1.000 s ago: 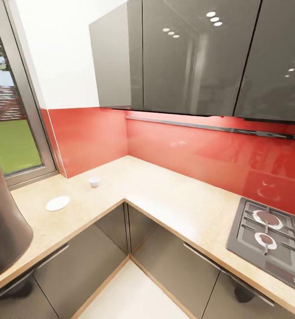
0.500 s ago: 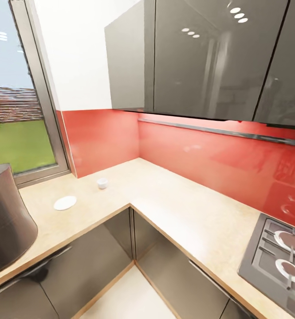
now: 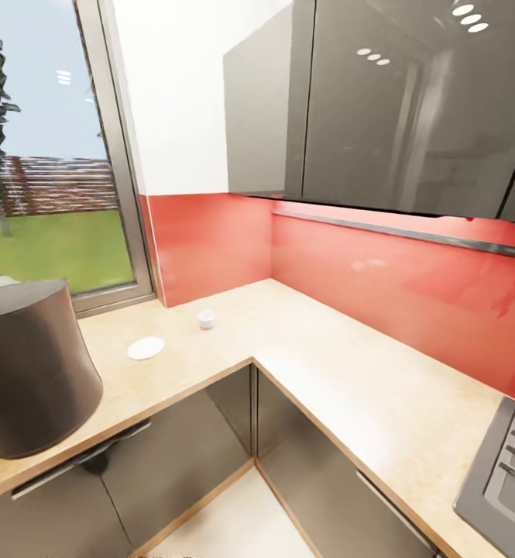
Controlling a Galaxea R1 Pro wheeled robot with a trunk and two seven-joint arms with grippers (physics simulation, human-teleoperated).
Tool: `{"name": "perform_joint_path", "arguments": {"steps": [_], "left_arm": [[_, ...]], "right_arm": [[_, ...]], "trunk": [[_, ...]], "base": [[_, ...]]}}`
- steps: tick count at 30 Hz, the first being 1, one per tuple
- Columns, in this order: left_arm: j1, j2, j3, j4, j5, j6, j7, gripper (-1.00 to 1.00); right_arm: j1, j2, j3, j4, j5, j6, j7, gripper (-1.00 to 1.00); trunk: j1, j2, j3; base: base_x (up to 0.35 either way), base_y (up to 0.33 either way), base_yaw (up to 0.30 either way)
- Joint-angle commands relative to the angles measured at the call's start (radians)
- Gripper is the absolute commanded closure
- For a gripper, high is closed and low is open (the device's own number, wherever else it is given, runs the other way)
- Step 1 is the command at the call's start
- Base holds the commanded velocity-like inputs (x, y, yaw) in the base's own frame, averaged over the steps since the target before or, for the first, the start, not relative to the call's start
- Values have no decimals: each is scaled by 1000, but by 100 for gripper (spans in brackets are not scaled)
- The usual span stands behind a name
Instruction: Set up a coffee station on the kitchen countertop: keep the coffee maker on the countertop, move the bottle of coffee from the kitchen shelf to the counter next to the coffee maker, place a paper coffee filter on top of the coffee maker, put the saucer next to the coffee maker with the coffee cup on the saucer, and place the electric kettle next to the coffee maker.
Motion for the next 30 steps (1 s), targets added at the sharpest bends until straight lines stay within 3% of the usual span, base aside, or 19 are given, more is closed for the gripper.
{"name": "perform_joint_path", "arguments": {"steps": [1,15,30], "left_arm": [[-1,-1,-8,3,4,-5,0,-100],[-1,-1,-8,3,4,-5,1,-100],[-2,-1,-7,3,5,-5,0,-100]], "right_arm": [[0,0,0,1,0,-3,0,-100],[0,0,0,1,0,-3,0,-100],[0,1,0,1,1,-3,-2,-100]], "trunk": [[0,-1,0],[0,-1,9],[0,-1,18]], "base": [[0,-168,257],[0,-246,257],[0,-19,257]]}}
